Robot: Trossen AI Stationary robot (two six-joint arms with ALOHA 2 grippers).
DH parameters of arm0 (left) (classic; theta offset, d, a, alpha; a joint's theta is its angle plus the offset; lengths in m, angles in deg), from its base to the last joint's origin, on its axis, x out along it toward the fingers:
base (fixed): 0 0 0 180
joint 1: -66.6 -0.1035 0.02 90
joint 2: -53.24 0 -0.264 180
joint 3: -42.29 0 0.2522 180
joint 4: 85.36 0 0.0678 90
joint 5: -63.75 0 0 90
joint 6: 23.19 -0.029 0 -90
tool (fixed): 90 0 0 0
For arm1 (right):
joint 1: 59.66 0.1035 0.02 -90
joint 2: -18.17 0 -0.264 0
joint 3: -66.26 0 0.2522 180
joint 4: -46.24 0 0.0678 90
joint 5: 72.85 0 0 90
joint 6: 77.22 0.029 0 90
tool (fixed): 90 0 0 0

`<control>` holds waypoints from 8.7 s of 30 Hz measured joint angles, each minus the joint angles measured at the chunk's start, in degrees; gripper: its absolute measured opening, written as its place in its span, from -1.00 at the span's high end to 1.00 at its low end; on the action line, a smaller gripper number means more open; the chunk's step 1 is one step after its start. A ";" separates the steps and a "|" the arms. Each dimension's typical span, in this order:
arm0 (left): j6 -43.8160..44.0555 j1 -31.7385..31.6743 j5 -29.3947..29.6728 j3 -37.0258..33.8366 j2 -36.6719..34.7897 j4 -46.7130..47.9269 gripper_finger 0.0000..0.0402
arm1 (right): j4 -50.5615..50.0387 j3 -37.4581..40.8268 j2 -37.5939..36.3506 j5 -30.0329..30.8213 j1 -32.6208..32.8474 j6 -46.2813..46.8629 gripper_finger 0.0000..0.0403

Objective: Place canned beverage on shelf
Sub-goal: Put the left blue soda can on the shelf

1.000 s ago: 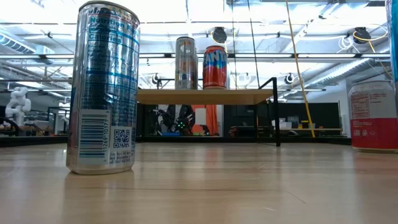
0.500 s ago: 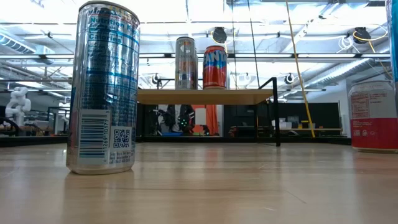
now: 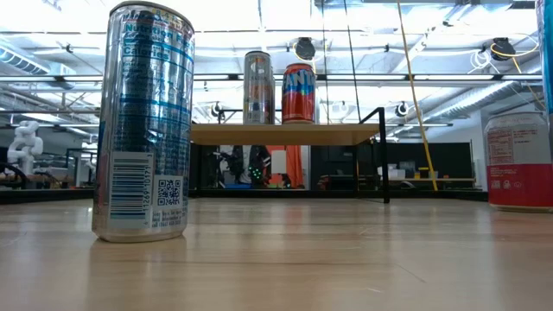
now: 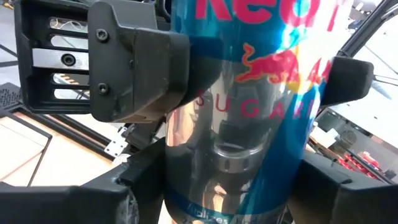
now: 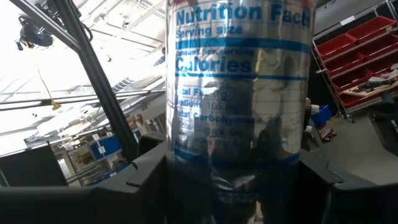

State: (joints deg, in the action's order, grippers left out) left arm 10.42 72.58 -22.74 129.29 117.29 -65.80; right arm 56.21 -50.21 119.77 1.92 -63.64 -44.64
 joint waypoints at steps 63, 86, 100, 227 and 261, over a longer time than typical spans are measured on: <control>-2.60 0.09 22.65 0.09 3.74 8.40 -0.22 | -29.10 -7.10 -5.88 23.41 -0.48 -4.71 -0.76; -7.56 0.09 38.32 0.07 6.07 8.23 -0.22 | -43.30 -14.11 -5.77 17.93 -4.78 -14.20 -0.76; -14.51 0.20 40.41 0.07 10.52 1.40 -0.22 | -42.96 -14.12 -4.32 15.27 -5.80 -15.34 -0.76; -14.44 -5.86 4.23 0.02 8.11 -0.94 -0.22 | -42.06 -14.16 -5.77 0.85 -6.62 -12.87 -0.57; -15.99 -5.86 10.56 0.01 9.05 1.27 -0.22 | -42.47 -14.14 -5.77 7.52 -6.80 -14.76 -0.30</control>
State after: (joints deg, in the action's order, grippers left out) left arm -5.57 66.72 -12.18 129.30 126.34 -64.53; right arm 13.74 -64.36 114.00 9.45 -70.44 -59.40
